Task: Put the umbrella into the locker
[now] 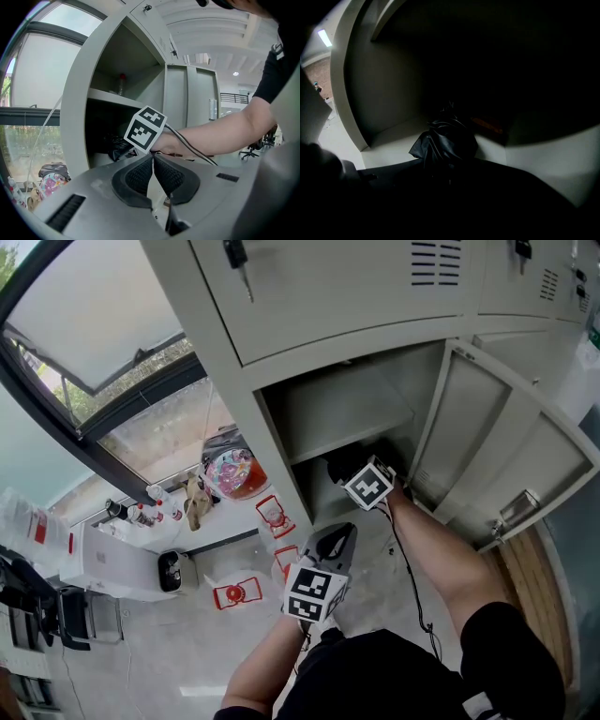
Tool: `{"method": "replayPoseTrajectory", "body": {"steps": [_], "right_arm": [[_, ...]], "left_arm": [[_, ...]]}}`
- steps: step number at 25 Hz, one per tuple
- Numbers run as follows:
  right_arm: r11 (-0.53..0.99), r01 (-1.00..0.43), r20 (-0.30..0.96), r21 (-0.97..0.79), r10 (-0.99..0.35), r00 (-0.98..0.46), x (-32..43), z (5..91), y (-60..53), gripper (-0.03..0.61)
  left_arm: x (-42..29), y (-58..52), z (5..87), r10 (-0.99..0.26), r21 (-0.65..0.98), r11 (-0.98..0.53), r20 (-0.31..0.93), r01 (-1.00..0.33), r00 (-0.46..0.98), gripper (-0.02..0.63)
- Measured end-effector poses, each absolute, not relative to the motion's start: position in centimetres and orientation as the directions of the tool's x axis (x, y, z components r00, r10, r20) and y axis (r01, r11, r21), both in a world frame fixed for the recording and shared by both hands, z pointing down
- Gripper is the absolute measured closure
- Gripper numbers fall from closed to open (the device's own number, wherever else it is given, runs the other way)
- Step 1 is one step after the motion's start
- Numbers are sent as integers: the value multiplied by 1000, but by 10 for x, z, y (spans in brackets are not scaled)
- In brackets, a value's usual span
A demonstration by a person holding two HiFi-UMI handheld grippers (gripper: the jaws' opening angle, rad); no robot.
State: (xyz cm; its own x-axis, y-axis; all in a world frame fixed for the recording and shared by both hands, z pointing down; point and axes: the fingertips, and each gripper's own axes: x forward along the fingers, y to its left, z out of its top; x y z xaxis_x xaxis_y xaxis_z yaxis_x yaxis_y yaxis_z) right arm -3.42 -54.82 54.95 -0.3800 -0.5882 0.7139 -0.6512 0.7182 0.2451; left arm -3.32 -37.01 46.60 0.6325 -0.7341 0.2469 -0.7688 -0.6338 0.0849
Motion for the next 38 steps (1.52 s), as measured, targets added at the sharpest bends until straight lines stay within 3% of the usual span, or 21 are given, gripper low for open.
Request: {"method": "replayPoseTrajectory", "body": {"steps": [17,31,38], "right_arm": [[729,-630,709,268,-592,-383,-35,554,-560,328],[651,-680,652,337,-682,-330,-23,548,-560,240],[639,-682,631,356,-703,-328,-25,541,-551,229]], "left_arm": [[-31,-372,469,-735,99,-629,244,-771,632,594],[-30,-365,468,-742,96,-622,246,-777,624,594],[-25,-361,466,-743,98,-622,240,-777,625,594]]}}
